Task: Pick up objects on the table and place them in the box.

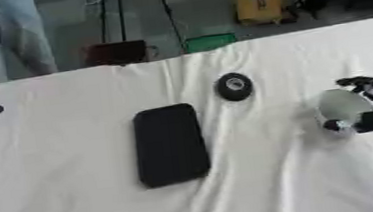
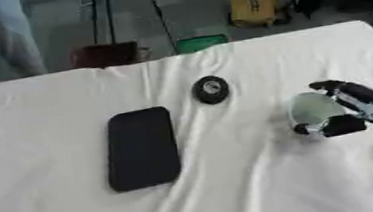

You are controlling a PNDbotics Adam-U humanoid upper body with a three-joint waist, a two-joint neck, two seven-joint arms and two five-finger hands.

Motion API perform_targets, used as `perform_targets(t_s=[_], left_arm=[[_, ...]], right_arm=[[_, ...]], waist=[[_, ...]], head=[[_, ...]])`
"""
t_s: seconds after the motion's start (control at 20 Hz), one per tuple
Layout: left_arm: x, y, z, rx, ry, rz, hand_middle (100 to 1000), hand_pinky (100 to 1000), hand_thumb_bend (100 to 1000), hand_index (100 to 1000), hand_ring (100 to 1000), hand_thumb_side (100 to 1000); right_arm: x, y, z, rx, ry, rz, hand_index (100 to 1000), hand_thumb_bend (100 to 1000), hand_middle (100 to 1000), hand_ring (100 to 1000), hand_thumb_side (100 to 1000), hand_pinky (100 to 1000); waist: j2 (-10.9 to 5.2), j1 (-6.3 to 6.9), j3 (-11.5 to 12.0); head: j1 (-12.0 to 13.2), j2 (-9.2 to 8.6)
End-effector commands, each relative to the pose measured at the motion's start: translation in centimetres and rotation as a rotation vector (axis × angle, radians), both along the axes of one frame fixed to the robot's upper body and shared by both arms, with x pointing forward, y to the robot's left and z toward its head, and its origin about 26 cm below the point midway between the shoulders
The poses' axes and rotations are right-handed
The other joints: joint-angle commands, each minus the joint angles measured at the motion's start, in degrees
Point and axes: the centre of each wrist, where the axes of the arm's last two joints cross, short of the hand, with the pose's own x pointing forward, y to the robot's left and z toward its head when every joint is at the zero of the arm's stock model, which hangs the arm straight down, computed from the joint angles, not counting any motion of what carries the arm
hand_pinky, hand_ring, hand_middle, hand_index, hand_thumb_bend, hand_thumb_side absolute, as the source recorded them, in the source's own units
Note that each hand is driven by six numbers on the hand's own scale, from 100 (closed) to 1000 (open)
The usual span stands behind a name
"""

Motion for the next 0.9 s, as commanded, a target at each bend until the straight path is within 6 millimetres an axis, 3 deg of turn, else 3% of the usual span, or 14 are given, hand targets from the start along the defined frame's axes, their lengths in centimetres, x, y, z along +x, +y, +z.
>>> perform_targets(t_s=[0.05, 0.25, 0.55, 0.9], left_arm=[[-0.2, 0.0, 0.9, 0.013, -0.029, -0.01, 832, 638, 178, 896, 781, 936], [-0.2, 0.0, 0.9, 0.013, -0.028, -0.01, 832, 638, 178, 896, 781, 937], [-0.2, 0.0, 0.9, 0.013, -0.029, -0.012, 832, 638, 178, 896, 780, 937], [-0.2, 0.0, 0.9, 0.015, -0.028, -0.014, 832, 638, 178, 897, 781, 937]], right_arm=[[0.0, -0.6, 1.8, -0.073, -0.045, -0.006, 991, 484, 921, 774, 426, 762], [0.1, -0.5, 1.9, -0.086, -0.061, -0.011, 989, 438, 913, 754, 391, 738], [0.1, -0.2, 2.3, -0.095, -0.096, 0.008, 986, 459, 907, 749, 408, 733], [0.2, 2.3, 5.9, -0.139, -0.234, 0.144, 987, 475, 906, 750, 410, 731]], waist=[[-0.51, -0.11, 0.03], [-0.51, -0.12, 0.04], [-0.5, -0.1, 0.03], [-0.63, -0.16, 0.04]], head=[[-0.11, 0.21], [-0.1, 0.2], [-0.05, 0.2], [-0.09, 0.19]])
